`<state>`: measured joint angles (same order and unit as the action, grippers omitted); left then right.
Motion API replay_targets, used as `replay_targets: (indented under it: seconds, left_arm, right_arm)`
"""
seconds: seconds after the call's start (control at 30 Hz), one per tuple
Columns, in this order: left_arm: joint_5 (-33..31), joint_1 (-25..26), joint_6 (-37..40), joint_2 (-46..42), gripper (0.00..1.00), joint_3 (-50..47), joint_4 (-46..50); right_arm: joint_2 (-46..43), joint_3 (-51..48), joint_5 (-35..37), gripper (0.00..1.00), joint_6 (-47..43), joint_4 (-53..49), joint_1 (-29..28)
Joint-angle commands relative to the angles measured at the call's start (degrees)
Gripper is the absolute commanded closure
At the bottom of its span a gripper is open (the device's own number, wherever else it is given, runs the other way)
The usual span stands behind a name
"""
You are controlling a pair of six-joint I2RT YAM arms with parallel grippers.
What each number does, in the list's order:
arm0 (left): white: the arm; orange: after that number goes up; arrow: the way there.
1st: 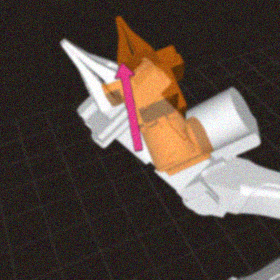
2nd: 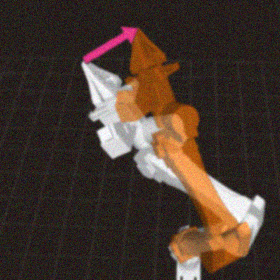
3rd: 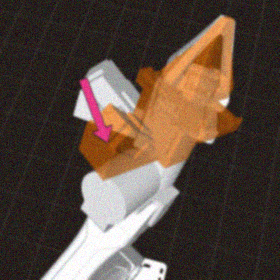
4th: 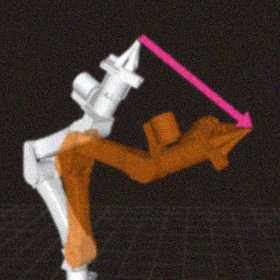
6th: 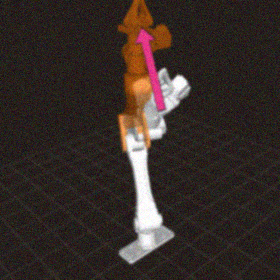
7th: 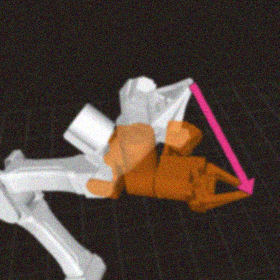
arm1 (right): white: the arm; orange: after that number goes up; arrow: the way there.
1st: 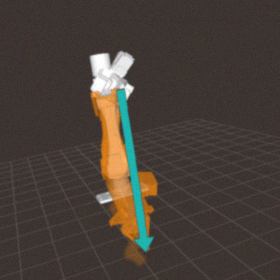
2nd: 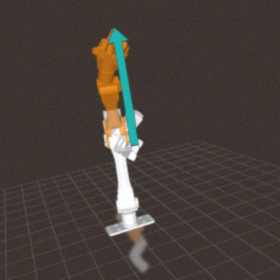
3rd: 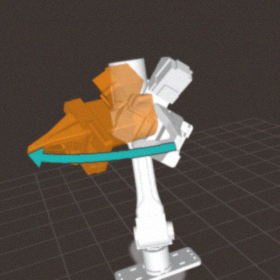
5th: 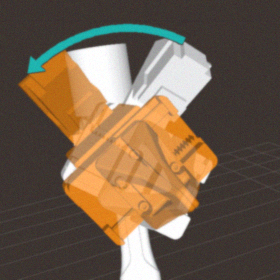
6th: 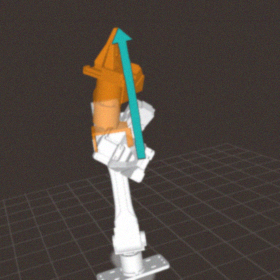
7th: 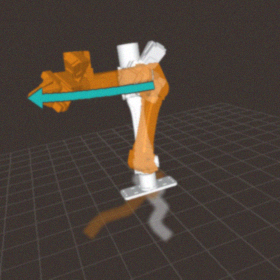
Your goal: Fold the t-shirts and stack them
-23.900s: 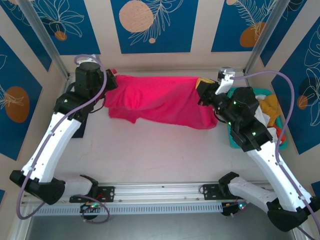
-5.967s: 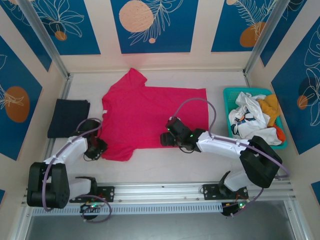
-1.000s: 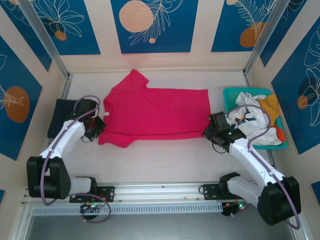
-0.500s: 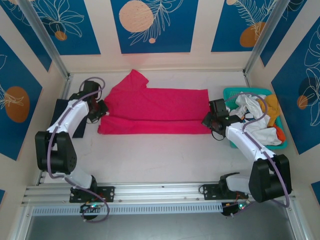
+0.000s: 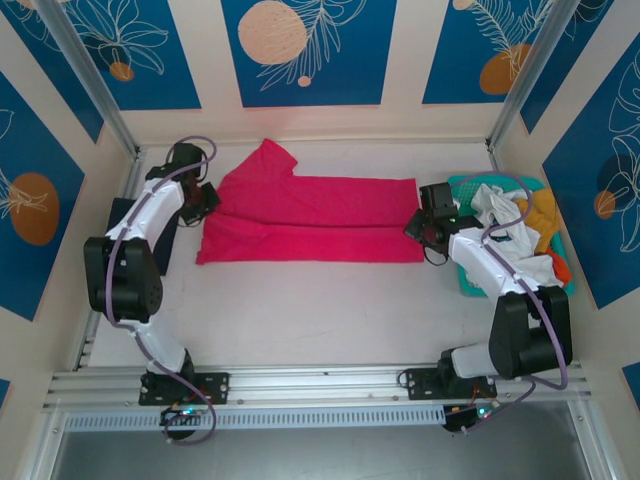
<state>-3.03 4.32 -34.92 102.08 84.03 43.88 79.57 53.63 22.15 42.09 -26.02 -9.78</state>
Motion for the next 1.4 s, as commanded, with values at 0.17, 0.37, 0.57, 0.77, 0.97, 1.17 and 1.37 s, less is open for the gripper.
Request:
replay_targets:
  seconds: [0.17,0.37,0.57,0.77,0.97,1.17,1.37]
  left_arm:
    - [0.0,0.3,2.0,4.5,1.0,5.9,1.9]
    - [-0.1,0.3,2.1,6.8,1.0,7.9,1.9]
    - [0.2,0.3,2.1,9.2,1.0,9.3,1.7]
    - [1.0,0.3,2.0,11.4,1.0,10.4,1.3]
    - [2.4,0.4,1.9,14.0,1.0,12.3,1.3]
    - [3.0,0.4,1.9,16.1,1.0,14.3,1.6]
    - [2.4,0.4,2.1,17.5,1.0,15.7,2.3]
  right_arm:
    - [3.4,2.7,-0.1,1.0,-0.9,2.0,0.9]
    - [5.9,3.7,0.7,1.0,-1.0,2.5,1.1]
    - [9.0,5.1,1.3,1.0,-0.8,2.4,1.1]
    - [10.9,6.0,2.8,1.0,0.2,1.1,1.1]
    - [12.4,6.3,3.2,1.0,0.4,0.9,1.1]
    - [13.9,6.8,3.1,1.0,0.5,1.1,1.0]
    - [15.1,7.3,2.9,1.0,0.4,1.3,1.0]
